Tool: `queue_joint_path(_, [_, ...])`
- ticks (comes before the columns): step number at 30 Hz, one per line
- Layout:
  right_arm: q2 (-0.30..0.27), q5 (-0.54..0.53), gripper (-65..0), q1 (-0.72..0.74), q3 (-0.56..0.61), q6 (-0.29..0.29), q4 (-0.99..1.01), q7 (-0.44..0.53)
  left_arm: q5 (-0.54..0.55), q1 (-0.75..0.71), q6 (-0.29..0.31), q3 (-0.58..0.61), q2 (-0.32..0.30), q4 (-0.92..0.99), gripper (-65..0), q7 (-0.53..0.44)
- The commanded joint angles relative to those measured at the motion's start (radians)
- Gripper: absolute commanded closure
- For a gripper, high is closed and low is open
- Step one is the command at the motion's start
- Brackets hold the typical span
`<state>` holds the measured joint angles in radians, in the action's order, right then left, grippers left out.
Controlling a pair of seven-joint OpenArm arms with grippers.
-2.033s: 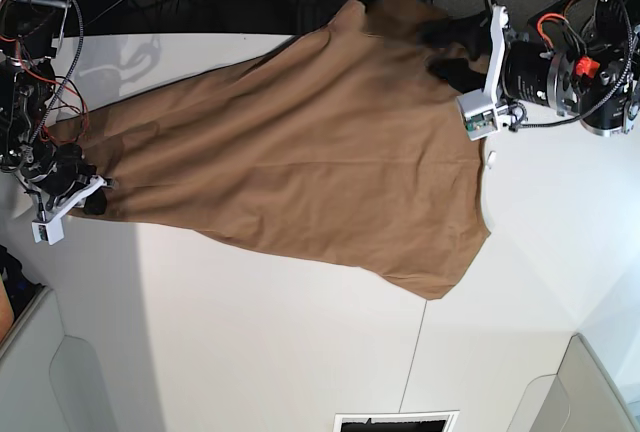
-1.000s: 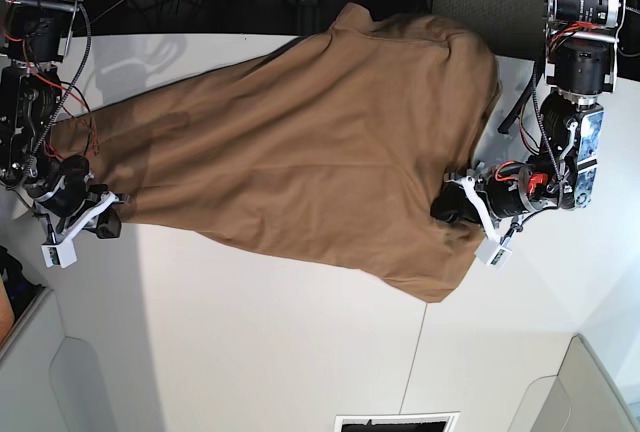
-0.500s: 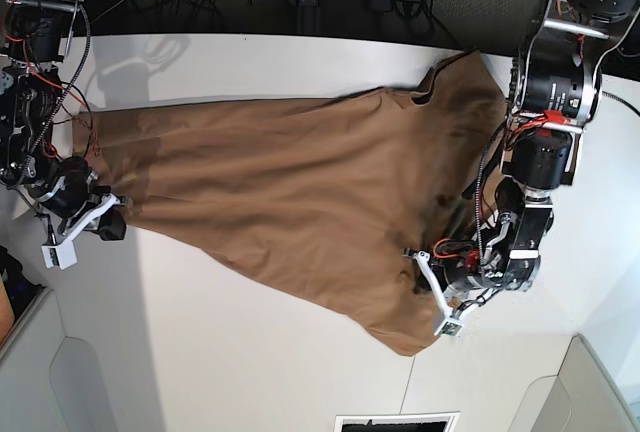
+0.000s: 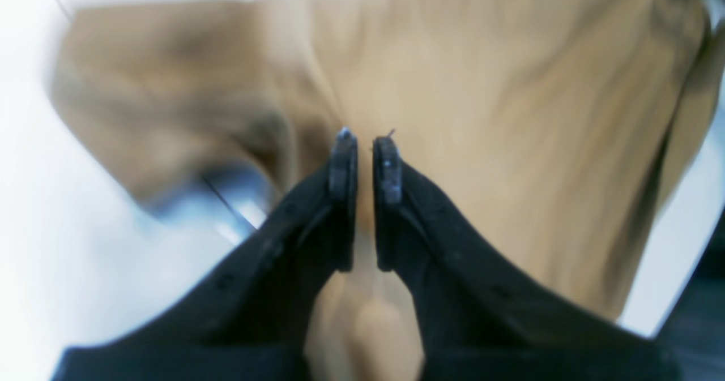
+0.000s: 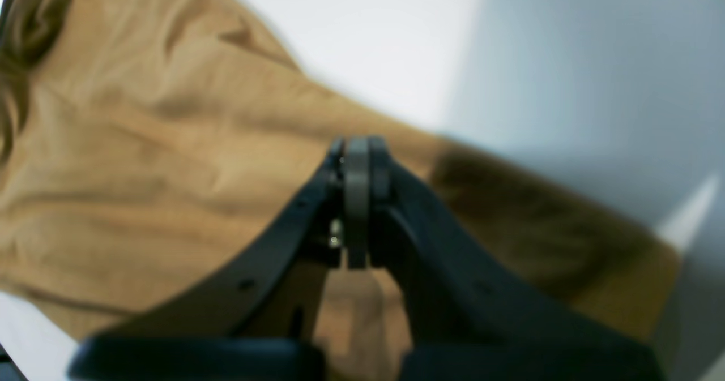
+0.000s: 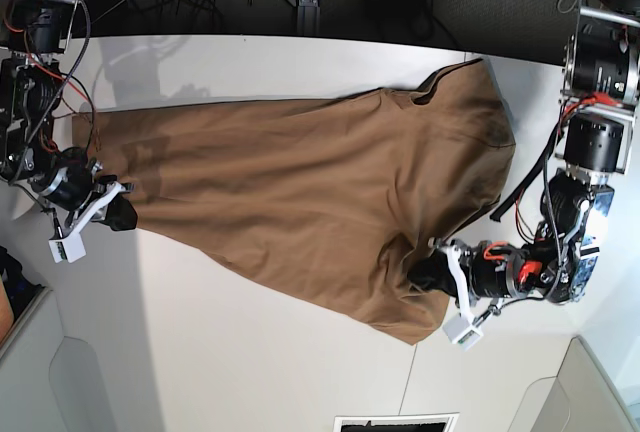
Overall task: Layout the t-shirt on the table in an organized manner, then fold the t-shirt properly
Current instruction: 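Move the left gripper along the shirt to grasp its side edge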
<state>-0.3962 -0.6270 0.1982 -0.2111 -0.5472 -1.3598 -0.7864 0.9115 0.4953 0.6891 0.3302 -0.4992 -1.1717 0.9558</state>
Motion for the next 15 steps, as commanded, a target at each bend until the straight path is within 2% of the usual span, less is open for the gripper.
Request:
queue_joint_path(1, [-0.017,-0.012,0.0,-0.004,-0.006,-0.007,-0.037,0.011,0.020,-0.005,0.009,-0.006,-0.030,-0.038,-8.3,-0.008])
queue_joint_path(5, [-0.020,-0.005,0.0,-0.082,-0.006,-0.006,-0.087,-0.038,0.020,-0.122,0.009,-0.006,-0.072,-0.079,-8.3,-0.009])
queue_joint_path(11, [-0.027,-0.011,0.0,-0.243,-0.006,-0.007,-0.159,-0.036,-0.031,-0.229,0.009,-0.006,-0.085,-0.078,-8.3,-0.011])
queue_joint_path(15, [-0.027,-0.026,0.0,-0.342,-0.006,-0.007,-0.267,-0.032,-0.111,-0.243,0.009,-0.006,-0.083,-0.075,-8.3,-0.082])
